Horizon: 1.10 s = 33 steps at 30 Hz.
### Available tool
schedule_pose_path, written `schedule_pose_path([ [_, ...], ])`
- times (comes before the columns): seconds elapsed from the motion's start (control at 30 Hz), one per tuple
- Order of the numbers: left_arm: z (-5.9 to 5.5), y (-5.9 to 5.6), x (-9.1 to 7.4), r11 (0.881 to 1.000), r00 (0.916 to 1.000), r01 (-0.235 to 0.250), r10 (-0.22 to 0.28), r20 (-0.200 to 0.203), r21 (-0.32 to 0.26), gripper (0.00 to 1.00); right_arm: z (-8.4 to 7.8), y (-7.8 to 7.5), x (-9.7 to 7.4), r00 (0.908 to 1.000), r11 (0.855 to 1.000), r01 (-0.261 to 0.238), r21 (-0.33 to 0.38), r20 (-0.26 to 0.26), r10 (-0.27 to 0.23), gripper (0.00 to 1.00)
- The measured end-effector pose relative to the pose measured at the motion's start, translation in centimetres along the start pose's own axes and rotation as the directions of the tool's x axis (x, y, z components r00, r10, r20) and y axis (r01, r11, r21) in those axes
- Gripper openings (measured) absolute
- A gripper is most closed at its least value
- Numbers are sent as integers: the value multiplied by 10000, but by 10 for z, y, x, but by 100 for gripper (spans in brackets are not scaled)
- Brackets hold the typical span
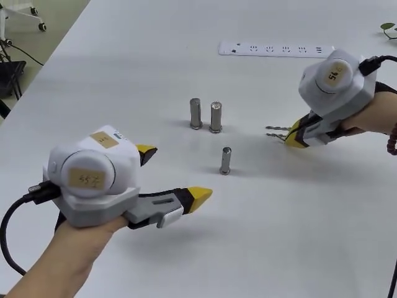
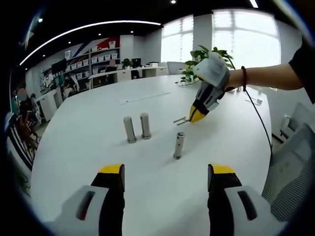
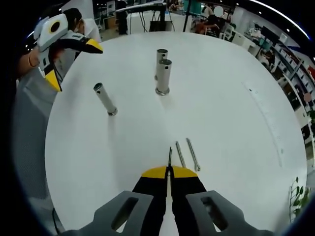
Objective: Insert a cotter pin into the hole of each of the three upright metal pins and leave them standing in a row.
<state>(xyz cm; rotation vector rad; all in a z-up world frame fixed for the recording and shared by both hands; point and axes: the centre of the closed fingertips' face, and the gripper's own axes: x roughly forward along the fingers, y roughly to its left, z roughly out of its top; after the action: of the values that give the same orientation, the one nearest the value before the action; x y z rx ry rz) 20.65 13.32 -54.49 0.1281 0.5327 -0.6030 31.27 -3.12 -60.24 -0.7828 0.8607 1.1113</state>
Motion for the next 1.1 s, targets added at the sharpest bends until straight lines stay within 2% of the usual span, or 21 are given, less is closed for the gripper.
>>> schedule_pose_path([
  [0.13, 4, -3, 0, 9998, 9998, 194, -194, 108, -9, 62, 8, 6, -9, 9994, 9999, 64, -93, 348, -61, 0],
  [0.27, 6, -7, 1, 9992, 9991, 397, -396, 156, -20, 57, 16, 14, -16, 9984, 9985, 172, -516, 554, -143, 0],
  [0.33, 10, -10, 1, 9987, 9984, 496, -500, 277, 143, 54, 21, 18, -20, 9970, 9975, 240, -666, 750, -190, 0],
  [0.5, 17, -16, 3, 9969, 9963, 787, -788, 328, 41, 49, 37, 31, -30, 9905, 9931, 338, -1126, 1362, -183, 0],
  [0.6, 20, -18, 4, 9956, 9949, 939, -936, 375, -74, 46, 43, 38, -34, 9881, 9899, 364, -1369, 1533, -152, 0],
  [0.93, 29, -31, 6, 9854, 9864, 1603, -1578, 460, -570, 33, 62, 69, -42, 9759, 9712, 321, -2362, 2174, 206, 0],
  [1.1, 31, -38, 7, 9746, 9796, 1996, -1960, 440, -1019, 30, 67, 75, -41, 9726, 9568, 251, -2896, 2282, 435, 0],
])
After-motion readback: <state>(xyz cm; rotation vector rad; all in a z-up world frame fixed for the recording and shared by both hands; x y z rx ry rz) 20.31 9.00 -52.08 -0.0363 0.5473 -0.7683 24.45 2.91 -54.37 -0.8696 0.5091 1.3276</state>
